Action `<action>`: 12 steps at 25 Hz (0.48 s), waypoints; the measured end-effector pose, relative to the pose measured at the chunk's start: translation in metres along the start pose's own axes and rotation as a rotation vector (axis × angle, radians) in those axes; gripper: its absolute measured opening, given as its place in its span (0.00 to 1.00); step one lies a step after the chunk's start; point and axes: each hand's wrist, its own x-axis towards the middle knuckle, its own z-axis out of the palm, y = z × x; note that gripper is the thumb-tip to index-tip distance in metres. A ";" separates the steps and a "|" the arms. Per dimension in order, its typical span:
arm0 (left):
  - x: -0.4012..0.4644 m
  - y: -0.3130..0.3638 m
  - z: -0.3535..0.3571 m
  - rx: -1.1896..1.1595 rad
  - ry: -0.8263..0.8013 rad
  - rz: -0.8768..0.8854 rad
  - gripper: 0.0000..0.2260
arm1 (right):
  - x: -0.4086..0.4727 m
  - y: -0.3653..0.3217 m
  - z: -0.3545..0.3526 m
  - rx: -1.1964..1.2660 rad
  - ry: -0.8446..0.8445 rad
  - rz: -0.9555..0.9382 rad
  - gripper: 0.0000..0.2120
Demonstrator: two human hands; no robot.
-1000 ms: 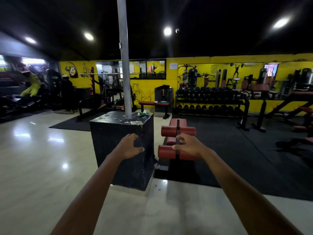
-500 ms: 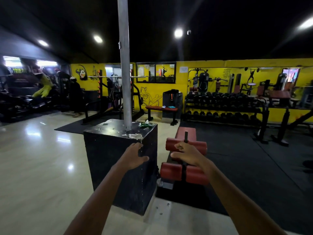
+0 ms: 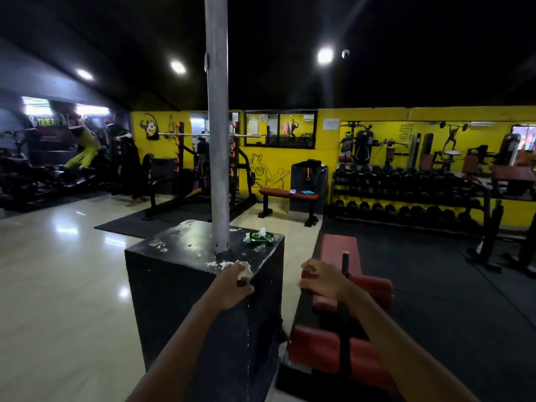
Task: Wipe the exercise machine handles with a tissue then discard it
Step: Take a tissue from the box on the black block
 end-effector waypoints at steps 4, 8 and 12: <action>0.089 -0.024 -0.001 -0.006 0.005 -0.004 0.21 | 0.086 0.008 0.000 0.036 0.011 -0.003 0.27; 0.162 -0.052 0.014 -0.005 -0.033 0.011 0.19 | 0.173 0.028 0.007 0.027 -0.009 0.008 0.27; 0.244 -0.079 0.024 -0.037 -0.057 -0.023 0.16 | 0.262 0.050 0.005 0.018 0.002 -0.031 0.23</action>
